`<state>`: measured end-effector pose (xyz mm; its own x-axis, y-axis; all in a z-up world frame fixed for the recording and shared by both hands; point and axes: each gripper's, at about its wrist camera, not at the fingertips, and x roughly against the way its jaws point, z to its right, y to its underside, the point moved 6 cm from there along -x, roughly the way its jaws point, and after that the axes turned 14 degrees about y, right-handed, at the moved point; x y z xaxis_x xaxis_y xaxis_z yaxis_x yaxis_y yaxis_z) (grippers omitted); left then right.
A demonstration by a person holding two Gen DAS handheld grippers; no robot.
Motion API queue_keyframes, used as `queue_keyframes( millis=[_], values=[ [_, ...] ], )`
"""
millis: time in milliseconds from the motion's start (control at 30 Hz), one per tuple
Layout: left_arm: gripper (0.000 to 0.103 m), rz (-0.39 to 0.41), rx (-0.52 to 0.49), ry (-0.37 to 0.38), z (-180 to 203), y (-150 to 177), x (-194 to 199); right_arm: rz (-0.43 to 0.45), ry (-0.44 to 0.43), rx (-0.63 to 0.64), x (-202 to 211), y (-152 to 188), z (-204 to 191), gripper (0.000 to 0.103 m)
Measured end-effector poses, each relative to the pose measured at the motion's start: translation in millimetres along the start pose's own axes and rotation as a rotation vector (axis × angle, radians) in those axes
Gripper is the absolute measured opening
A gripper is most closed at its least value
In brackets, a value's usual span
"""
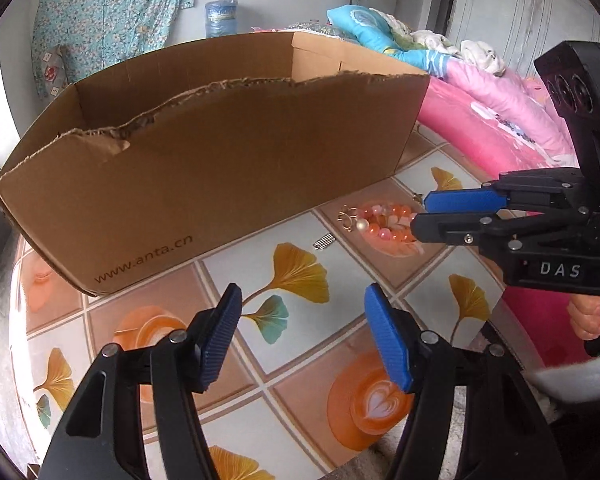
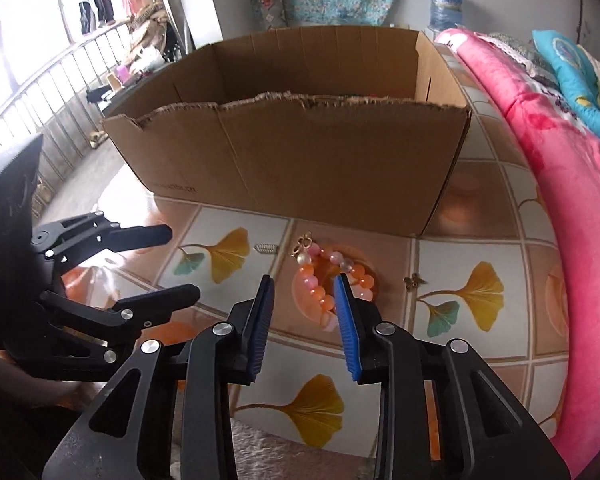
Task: Organize jewelry
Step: 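Withdraw both grippers from the box toward the remaining charms on the table, then grasp the small gold spring charm with the left gripper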
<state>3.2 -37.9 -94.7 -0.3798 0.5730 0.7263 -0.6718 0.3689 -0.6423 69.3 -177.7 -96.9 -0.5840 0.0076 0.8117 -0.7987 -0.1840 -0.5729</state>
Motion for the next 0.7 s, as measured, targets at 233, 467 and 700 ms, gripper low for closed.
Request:
queue_keyframes(
  millis=[233, 467, 700],
  values=[
    [0.052, 0.016, -0.05, -0.017, 4.1, -5.9, -8.2, -0.026, 0.021, 0.063, -24.4, 0.5, -6.2, 0.017],
    [0.041, 0.016, -0.088, 0.016, 9.6, -14.9, -19.8, -0.052, 0.056, 0.024, -31.9, 1.6, 13.0, 0.008],
    [0.03, -0.038, -0.09, 0.015, 11.1, -21.8, -42.3, -0.061, -0.009, -0.069, -31.0, -1.1, 32.6, 0.01]
  ],
)
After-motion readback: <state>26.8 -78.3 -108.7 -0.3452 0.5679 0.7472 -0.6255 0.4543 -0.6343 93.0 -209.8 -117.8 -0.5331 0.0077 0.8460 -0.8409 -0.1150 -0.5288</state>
